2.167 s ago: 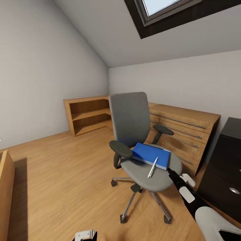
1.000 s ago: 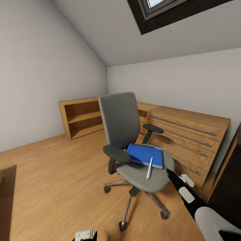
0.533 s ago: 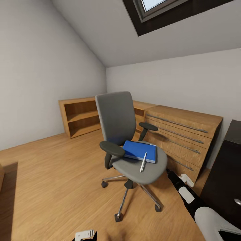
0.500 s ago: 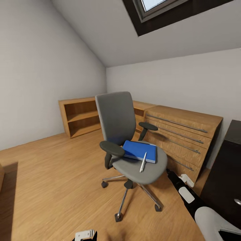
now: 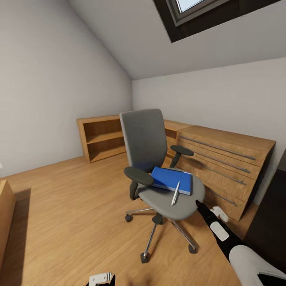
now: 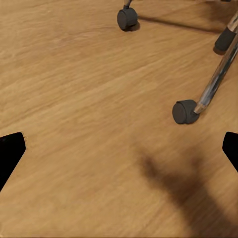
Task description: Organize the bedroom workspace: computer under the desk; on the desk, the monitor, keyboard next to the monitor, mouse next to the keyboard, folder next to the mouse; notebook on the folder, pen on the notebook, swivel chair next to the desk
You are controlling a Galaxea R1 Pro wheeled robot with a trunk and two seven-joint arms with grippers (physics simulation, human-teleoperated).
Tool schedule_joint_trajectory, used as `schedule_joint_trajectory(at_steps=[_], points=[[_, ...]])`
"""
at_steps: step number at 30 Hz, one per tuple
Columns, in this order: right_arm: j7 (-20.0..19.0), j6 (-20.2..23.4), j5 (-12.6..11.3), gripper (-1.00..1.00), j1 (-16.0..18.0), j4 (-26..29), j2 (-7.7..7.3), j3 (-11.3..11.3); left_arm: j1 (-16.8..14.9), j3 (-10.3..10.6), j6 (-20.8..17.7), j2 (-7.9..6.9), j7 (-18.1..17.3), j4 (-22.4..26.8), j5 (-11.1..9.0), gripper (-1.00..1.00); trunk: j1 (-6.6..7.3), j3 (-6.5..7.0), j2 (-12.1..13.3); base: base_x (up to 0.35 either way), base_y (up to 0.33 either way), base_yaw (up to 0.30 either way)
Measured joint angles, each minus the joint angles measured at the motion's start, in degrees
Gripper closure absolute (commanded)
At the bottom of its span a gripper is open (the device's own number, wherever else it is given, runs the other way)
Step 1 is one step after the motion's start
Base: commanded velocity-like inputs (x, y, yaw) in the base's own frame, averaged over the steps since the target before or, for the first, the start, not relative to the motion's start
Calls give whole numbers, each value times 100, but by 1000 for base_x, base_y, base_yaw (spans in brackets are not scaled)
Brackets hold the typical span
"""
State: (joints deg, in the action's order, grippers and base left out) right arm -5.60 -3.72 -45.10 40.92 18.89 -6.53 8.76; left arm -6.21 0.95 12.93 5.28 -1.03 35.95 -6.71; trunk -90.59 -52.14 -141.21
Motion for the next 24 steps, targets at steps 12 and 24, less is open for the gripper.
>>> schedule_joint_trajectory(at_steps=[12,24], points=[[3,0,1,-100,0,1,3,-8,0,0,2,0,2,-1,0,-100,0,0,0,0,0,67],[-3,0,20,-100,6,10,2,44,1,-1,0,0,8,1,-1,-100,1,1,-1,0,0,112]])
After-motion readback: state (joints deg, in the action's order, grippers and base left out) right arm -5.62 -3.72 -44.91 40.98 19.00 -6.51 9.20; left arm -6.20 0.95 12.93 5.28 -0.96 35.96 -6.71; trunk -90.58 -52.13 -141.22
